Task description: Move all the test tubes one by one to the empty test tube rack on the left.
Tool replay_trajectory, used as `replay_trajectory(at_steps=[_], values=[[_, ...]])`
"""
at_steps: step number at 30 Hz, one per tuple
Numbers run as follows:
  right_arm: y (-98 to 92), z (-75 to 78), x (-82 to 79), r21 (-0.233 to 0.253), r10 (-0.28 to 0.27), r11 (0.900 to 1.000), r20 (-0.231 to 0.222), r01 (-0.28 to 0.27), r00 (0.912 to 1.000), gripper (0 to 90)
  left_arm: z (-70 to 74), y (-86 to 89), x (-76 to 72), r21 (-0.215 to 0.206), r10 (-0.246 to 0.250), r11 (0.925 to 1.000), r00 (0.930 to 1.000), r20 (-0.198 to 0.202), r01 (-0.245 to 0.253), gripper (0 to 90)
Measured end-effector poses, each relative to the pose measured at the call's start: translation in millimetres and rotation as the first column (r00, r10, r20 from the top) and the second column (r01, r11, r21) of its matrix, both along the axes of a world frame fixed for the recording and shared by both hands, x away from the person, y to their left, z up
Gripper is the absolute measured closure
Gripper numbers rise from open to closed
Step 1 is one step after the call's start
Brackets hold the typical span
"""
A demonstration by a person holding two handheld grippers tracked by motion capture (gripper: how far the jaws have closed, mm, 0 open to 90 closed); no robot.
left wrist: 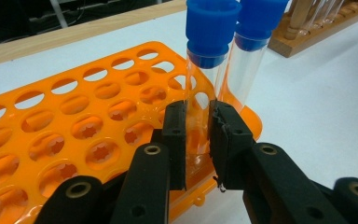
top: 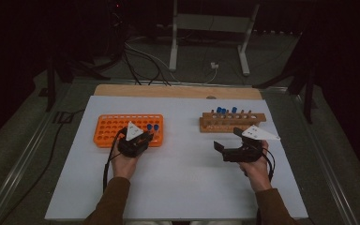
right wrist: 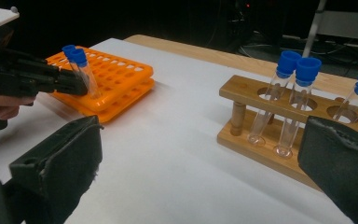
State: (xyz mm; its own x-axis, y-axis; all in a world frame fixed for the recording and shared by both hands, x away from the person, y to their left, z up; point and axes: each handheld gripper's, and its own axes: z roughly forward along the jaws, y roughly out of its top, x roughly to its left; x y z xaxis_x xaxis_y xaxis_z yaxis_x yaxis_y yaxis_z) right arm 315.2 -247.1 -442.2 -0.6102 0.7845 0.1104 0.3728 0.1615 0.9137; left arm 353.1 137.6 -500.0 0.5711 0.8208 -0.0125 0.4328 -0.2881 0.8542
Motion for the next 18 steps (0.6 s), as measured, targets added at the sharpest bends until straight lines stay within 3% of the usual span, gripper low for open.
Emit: replay_trajectory(at_steps=[3,10,18], values=[[-0.3,0.1,0.0,0.001,-0.002,1.000,0.000,0.002,1.0000,0.0,0.7,0.3,-0.2,-0.009,0.005,1.0000,0.9999,-0.010,-0.005,70.0],[-2.5,-0.3,0.6,0.007,-0.008,1.000,-0.001,0.008,1.0000,0.0,5.0,10.8,-3.0,-0.086,-0.014,0.9962,0.9992,-0.038,0.011,57.2],[-2.3,-0.7,0.9,0.004,-0.011,1.000,-0.002,0.011,0.9999,0.0,19.0,25.6,-15.9,-0.168,-0.032,0.9854,0.9994,-0.010,0.030,44.9]])
